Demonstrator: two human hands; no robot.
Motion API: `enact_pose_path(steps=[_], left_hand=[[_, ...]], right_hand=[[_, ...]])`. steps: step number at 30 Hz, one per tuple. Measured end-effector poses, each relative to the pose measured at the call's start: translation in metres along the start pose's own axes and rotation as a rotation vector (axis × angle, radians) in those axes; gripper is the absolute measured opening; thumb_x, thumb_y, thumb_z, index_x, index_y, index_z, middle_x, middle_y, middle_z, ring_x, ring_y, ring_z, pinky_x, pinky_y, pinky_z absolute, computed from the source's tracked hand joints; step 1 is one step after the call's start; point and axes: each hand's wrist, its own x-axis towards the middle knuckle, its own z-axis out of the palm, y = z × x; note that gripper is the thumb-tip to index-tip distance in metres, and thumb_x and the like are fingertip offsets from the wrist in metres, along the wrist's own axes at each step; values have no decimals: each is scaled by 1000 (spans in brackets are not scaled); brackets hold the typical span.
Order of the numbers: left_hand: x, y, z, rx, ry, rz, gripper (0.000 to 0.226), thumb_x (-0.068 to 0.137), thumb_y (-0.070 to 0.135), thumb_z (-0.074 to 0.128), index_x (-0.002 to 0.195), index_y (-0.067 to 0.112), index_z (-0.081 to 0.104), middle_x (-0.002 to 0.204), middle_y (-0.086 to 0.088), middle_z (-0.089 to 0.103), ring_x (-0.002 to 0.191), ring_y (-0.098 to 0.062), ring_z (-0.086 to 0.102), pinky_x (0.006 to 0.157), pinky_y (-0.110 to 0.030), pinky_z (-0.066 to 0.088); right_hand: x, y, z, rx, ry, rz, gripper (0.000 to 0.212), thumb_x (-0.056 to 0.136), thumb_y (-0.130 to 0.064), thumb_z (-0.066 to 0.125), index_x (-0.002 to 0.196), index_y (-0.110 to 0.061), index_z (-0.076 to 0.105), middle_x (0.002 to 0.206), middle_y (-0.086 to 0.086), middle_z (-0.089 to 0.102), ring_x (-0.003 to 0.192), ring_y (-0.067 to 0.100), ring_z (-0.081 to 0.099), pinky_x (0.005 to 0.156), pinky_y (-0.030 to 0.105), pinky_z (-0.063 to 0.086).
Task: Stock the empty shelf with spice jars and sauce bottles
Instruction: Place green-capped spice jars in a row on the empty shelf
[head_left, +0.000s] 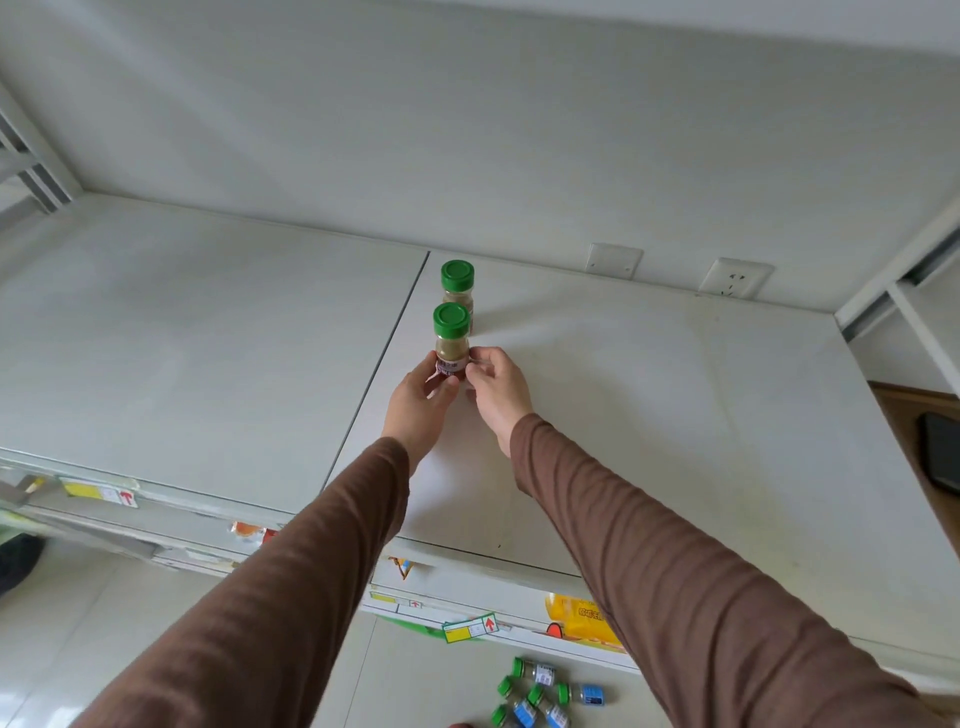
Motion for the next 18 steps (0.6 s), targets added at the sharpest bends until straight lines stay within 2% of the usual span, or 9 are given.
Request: enact_pose_path(steps=[5,11,15,18], left_hand=[[14,4,1,7,-14,10,45,101,12,53,144,23,54,128,4,69,120,-10,63,101,-22,43],[22,6,3,23,-10,12,44,101,14,55,143,26,55,122,9,71,113,-4,64,88,-11,42],[27,5,2,35,-9,-9,42,100,16,56,140,29,56,119,9,72,113,-7,66,89,-17,43],[26,3,-2,56,-18,-49,51,101,23,58,150,25,46,134,1,65,128,-12,59,104,-27,45]], right_hand=[[12,-7,2,-36,7,-6,26,94,-11,53,116,-13,66,108,12,71,104,32,66,98,52,51],[19,-11,2,-34,-19,-10,31,94,-13,53,123,-14,65,117,7,72,111,24,67,103,48,51],[20,-11,2,-68,-39,-32,29,95,-13,52,119,-17,66,115,6,72,108,25,67,100,49,51],[17,-13,-1,-114,-59,-40,32,95,-15,51,124,-17,64,122,6,70,114,25,64,103,48,50]])
